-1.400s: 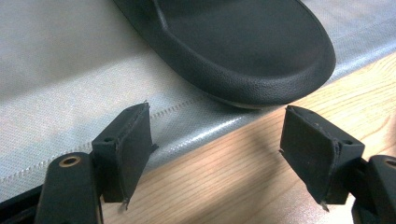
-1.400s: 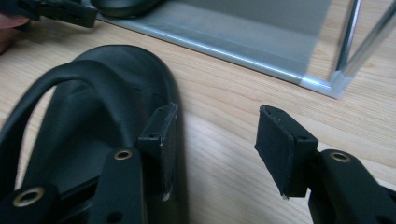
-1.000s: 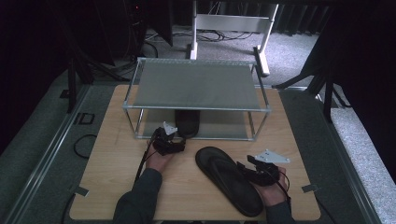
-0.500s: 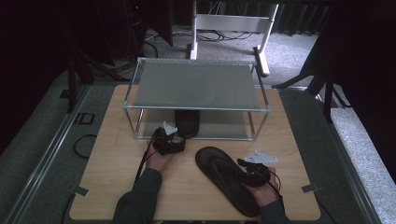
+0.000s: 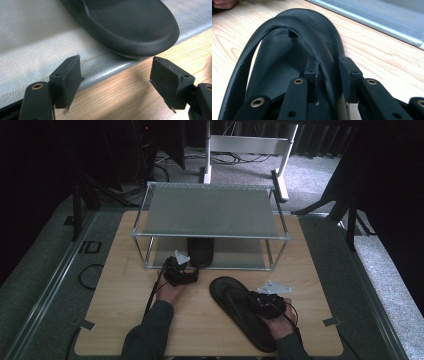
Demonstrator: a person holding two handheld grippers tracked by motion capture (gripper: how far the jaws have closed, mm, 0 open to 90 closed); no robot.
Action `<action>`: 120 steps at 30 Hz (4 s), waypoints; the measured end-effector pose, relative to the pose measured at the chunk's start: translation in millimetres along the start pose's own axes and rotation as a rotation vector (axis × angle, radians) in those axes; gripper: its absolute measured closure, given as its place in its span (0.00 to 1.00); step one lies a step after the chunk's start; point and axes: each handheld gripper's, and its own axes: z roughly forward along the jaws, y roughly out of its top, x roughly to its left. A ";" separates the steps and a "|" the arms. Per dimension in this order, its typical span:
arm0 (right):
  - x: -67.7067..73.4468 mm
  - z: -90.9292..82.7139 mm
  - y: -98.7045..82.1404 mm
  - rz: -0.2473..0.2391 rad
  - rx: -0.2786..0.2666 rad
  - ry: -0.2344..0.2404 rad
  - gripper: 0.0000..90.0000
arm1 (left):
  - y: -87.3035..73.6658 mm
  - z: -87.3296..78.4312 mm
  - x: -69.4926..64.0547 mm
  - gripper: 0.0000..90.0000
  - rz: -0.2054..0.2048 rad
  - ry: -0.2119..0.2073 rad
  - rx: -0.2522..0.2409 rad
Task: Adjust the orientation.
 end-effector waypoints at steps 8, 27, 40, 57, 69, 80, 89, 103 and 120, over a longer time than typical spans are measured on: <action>-0.6 -0.1 1.9 0.001 -0.006 -0.012 0.82 | 0.0 0.0 0.1 0.29 0.000 0.000 0.000; -15.0 11.7 31.2 0.036 -0.067 -0.076 0.82 | 0.0 0.0 0.1 0.29 0.000 0.000 0.000; -21.0 33.0 53.8 0.066 -0.086 -0.124 0.82 | 0.0 0.0 0.0 0.29 0.000 0.000 0.000; -29.1 59.4 73.5 0.105 -0.108 -0.218 0.81 | -0.1 -0.1 0.0 0.29 -0.001 0.000 0.000; -33.2 75.1 73.3 0.147 -0.097 -0.237 0.81 | -0.1 -0.1 0.2 0.29 -0.002 -0.001 0.000; -34.7 74.6 68.7 0.142 -0.081 -0.206 0.68 | -0.1 -0.1 0.2 0.29 -0.002 -0.001 0.000; -25.0 58.0 60.2 0.093 -0.090 -0.185 0.54 | -0.1 -0.1 0.1 0.29 -0.002 0.000 0.000; -10.9 15.3 27.8 0.037 -0.103 -0.147 0.49 | -0.1 -0.1 0.1 0.29 -0.002 0.000 0.000; 5.3 -12.6 -5.8 0.013 -0.066 -0.080 0.39 | -0.3 -0.5 0.4 0.29 -0.006 -0.001 -0.001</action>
